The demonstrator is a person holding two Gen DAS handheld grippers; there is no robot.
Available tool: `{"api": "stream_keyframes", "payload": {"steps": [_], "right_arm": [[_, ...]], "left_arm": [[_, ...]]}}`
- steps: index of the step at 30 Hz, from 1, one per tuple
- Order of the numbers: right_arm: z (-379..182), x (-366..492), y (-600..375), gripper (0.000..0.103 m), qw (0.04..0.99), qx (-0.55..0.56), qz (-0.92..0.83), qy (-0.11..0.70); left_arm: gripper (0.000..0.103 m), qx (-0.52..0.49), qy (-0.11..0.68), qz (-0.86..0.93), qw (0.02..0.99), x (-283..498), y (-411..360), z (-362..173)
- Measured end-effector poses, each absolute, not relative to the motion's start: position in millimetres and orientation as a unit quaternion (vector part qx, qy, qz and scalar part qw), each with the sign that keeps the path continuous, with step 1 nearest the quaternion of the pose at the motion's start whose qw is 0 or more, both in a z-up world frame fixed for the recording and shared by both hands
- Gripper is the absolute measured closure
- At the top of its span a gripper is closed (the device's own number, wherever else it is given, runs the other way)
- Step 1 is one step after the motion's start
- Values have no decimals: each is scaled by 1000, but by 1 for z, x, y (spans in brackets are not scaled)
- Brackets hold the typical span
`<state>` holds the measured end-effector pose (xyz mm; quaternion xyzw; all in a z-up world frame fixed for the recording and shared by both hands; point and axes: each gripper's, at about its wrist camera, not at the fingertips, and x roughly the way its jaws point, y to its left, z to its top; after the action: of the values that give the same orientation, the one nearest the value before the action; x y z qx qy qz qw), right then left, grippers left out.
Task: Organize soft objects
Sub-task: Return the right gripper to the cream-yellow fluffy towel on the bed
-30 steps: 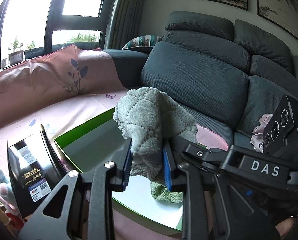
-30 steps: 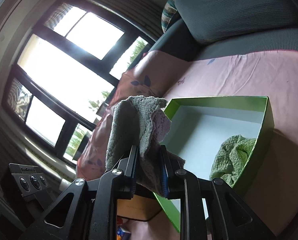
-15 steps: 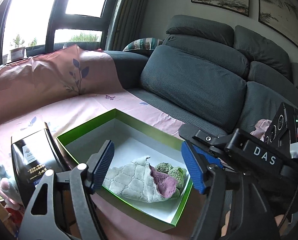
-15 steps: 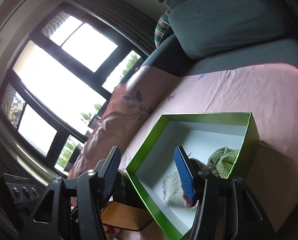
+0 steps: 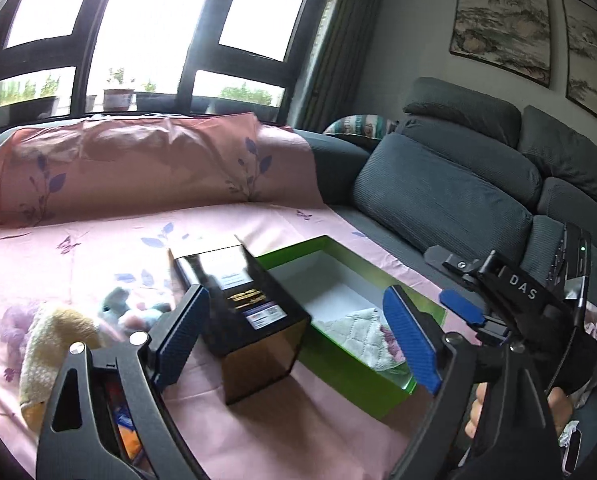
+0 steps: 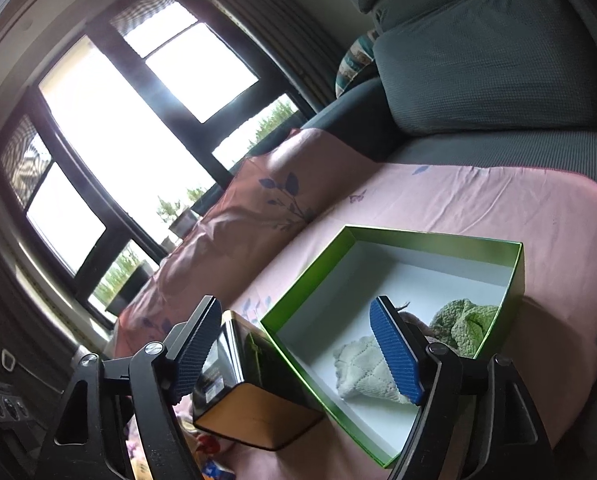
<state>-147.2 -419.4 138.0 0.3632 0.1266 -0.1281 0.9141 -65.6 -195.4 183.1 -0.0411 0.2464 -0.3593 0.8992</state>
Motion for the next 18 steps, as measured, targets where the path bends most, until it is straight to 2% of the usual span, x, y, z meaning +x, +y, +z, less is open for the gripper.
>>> {"api": "stream_keyframes", "payload": {"steps": [2,8,14,18], "right_arm": [[145,-144,-409,17,920,347,-125,128],[162,-128,-368,10,941,294,-97,138],[174,-111,-315,6,964,211,-44,154],[171,-95,-288,6,955,225,51,186]], "left_arm": [[15,-50,249,-328,910,-67,-173,182],[13,-78,275,-228,931,-68,-100,165],[13,-120,314,-130,933,-58,-36,128],[13,-159,341,-95,922,-43,-14,92]]}}
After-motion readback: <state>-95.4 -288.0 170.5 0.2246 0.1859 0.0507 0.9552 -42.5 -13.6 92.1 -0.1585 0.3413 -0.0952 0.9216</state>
